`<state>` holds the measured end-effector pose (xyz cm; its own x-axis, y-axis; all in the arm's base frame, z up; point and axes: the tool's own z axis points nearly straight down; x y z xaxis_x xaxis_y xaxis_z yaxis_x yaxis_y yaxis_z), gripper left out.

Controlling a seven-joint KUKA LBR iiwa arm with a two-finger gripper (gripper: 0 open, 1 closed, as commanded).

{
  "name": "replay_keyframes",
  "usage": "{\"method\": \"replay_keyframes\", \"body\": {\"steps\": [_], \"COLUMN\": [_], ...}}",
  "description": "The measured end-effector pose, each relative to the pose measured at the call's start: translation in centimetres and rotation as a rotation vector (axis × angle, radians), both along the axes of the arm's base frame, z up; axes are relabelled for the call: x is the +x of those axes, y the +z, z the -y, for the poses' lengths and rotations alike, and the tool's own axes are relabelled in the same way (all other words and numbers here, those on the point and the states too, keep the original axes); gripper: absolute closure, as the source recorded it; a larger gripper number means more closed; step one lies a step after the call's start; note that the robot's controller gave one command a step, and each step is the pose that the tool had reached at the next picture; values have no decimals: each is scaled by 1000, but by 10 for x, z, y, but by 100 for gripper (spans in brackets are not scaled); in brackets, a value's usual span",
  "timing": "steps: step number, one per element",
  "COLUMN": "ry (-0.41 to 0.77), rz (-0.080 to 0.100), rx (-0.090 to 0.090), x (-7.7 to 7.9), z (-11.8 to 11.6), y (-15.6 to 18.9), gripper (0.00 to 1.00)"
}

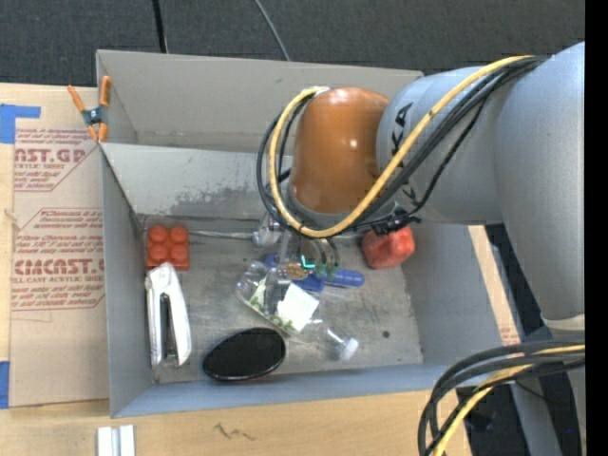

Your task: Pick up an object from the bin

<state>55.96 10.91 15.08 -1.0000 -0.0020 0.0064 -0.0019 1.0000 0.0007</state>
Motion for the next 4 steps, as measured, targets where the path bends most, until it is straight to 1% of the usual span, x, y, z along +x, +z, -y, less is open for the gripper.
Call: {"method": "replay_keyframes", "body": {"steps": [1,2,3,4], "ry": [-1,163,163,162], "rz": [7,10,10,14], "rx": [1,6,7,5], "x": [2,7,7,5], "z": [0,14,14,13], "y": [4,-63,-63,-60], "gripper": [0,100,100,100]}}
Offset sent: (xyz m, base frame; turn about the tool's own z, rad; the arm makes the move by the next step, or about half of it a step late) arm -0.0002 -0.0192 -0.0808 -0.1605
